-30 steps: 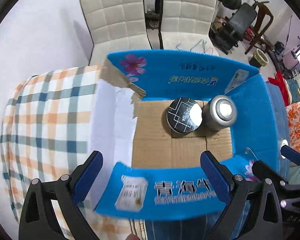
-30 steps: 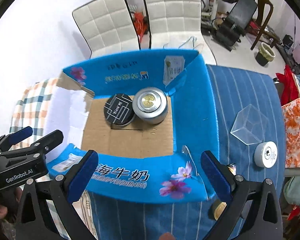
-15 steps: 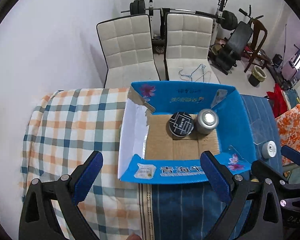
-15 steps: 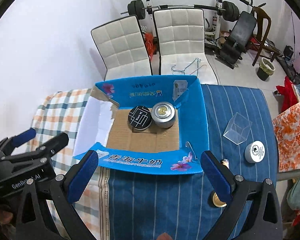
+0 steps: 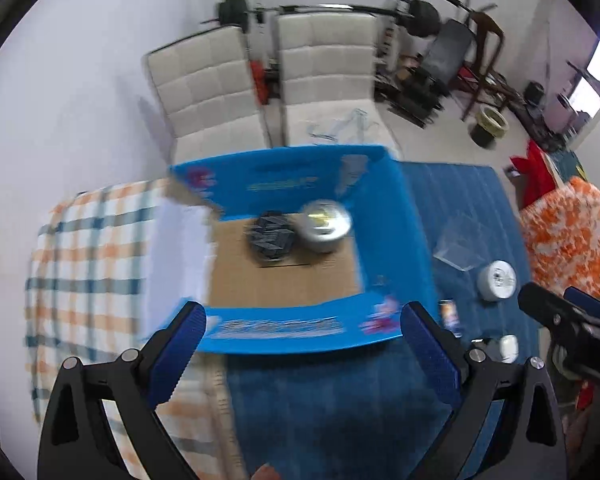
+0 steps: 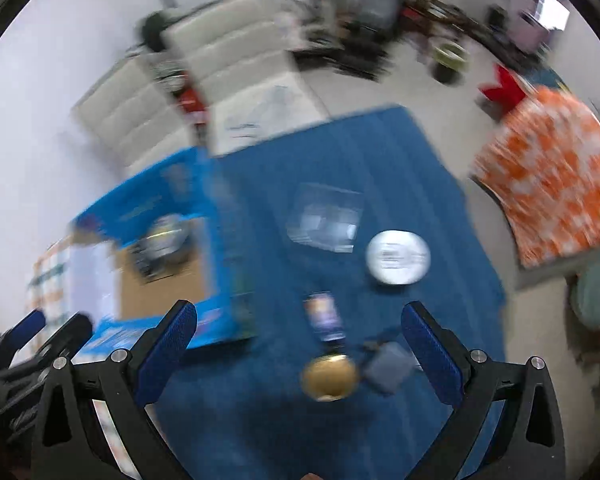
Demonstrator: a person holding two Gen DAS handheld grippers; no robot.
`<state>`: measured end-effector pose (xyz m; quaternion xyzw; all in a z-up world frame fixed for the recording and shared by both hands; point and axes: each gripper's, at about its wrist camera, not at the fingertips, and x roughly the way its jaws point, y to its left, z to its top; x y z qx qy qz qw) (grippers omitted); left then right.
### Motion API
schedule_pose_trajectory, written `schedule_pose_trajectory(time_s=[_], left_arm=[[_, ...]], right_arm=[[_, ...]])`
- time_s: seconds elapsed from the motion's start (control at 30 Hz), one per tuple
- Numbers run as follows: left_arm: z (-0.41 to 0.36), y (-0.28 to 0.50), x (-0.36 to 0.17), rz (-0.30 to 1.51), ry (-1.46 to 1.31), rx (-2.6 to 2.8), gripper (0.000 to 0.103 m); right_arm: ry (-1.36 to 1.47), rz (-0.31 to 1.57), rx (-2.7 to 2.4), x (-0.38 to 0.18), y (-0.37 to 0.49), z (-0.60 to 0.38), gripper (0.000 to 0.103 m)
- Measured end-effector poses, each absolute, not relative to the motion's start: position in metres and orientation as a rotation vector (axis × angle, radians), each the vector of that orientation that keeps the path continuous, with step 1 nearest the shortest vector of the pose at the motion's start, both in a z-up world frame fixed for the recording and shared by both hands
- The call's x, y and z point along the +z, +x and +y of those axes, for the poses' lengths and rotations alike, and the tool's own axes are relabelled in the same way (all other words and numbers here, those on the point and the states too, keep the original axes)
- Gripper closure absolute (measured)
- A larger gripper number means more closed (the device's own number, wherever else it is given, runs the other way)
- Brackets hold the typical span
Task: Organize rigid objects
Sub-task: 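Grasp the clear cube box with the left tool while the right tool grasps the white jar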
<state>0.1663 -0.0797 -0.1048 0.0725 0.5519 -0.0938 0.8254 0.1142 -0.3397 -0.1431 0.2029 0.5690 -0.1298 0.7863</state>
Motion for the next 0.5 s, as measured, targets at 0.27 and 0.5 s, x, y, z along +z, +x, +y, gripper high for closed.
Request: schedule_pose_trajectory(time_s=[0.27,0.5], left_arm=[[-0.236,0.213,-0.170,1.279,0.376,-0.311,0.003],[-0.291,0.249,-0.224,1.336,0.475,-0.278,0.003]], right_arm=[[0.618,1.415,-0.373,-0.270,0.147,-0.449,0.000],[0.776,1.493,-0.350,-0.346,0.164,-0.465,0.016]])
